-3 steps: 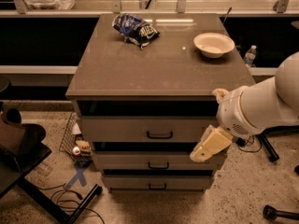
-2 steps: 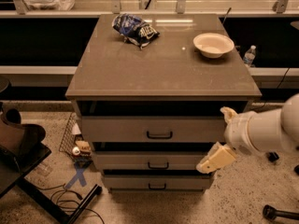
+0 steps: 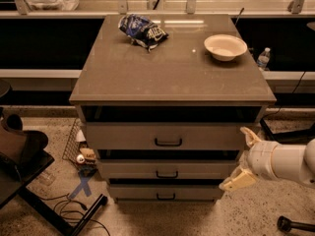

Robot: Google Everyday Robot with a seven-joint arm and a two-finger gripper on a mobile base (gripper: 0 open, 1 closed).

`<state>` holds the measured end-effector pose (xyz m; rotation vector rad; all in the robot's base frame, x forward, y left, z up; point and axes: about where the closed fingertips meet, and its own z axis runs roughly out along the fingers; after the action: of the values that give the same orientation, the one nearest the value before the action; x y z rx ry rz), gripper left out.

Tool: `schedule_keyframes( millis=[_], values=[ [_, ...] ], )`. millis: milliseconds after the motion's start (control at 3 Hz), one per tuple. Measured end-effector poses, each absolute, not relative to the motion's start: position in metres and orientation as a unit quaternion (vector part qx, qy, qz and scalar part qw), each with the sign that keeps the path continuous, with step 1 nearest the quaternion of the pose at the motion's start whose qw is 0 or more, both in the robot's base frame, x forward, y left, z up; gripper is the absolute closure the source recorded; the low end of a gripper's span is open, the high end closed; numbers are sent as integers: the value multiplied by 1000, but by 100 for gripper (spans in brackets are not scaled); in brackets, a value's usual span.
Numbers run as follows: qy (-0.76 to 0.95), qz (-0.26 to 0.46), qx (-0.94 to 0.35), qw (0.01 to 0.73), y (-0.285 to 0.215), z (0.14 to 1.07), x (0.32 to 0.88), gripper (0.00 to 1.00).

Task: Open middle drawer

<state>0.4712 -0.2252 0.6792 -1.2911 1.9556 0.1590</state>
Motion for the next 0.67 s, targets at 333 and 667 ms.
schedule_keyframes(
  millis=[333, 667],
  values=[
    [758, 60, -521, 387, -225, 671, 472, 0],
    [758, 60, -521, 387, -225, 671, 472, 0]
  ],
)
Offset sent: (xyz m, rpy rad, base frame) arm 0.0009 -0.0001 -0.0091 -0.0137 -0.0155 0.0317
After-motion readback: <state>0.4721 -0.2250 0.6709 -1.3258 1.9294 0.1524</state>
